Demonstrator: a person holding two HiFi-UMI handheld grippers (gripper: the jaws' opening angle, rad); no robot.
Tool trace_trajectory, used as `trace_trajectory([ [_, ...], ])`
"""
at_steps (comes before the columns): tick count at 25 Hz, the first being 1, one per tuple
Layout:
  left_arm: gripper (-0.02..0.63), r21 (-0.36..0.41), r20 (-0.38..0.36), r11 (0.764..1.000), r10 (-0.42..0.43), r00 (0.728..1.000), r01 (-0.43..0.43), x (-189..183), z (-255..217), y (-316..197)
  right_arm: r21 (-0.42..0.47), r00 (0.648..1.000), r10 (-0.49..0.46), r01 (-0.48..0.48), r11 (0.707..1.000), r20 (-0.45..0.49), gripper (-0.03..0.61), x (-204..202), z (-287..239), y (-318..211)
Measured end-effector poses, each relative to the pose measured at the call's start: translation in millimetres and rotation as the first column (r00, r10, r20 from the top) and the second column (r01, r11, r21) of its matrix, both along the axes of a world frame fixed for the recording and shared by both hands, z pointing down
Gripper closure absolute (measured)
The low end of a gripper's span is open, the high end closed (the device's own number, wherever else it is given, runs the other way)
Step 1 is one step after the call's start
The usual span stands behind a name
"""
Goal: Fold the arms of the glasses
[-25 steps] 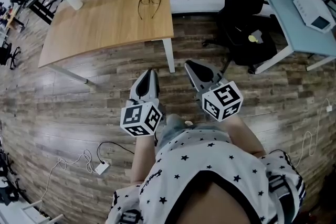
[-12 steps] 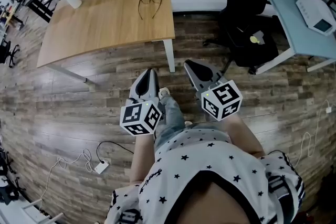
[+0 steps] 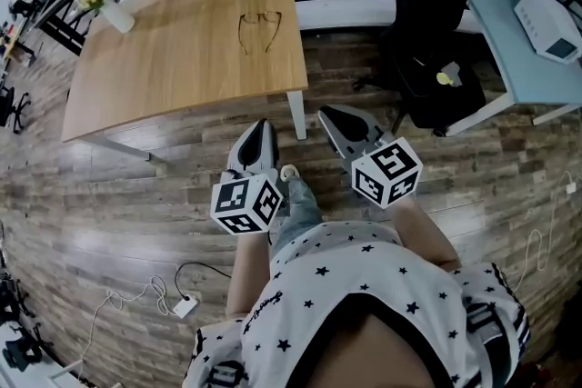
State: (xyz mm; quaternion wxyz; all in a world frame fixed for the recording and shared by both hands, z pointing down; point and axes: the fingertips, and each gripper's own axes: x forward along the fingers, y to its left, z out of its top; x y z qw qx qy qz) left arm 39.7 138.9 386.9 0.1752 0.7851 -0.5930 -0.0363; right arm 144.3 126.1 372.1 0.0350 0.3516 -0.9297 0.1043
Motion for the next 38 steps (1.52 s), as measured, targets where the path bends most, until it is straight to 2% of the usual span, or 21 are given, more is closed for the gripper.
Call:
trace_trajectory([
  [10, 0.607, -0.023, -0.002, 1.0, 0.017, 1.0, -0.017, -41.3, 0.4, -75.3, -0.018, 1.0, -0.001, 0.001, 1.0, -0.003, 0.56, -42.2, -5.2, -78.4],
  [25, 0.607, -0.056, -0.01, 0.997, 0.058, 0.998, -0.059, -124.9, 9.8, -183.9, 0.0, 0.998, 0.026, -0.026, 1.0, -0.052, 0.56, -124.9, -5.3, -187.4],
  [38, 0.607, -0.097, -0.022, 0.99, 0.105, 0.994, -0.106, -156.6, 31.3, -245.4, -0.024, 0.992, 0.067, -0.07, 0.997, -0.106, 0.56, -155.5, 17.5, -261.2],
])
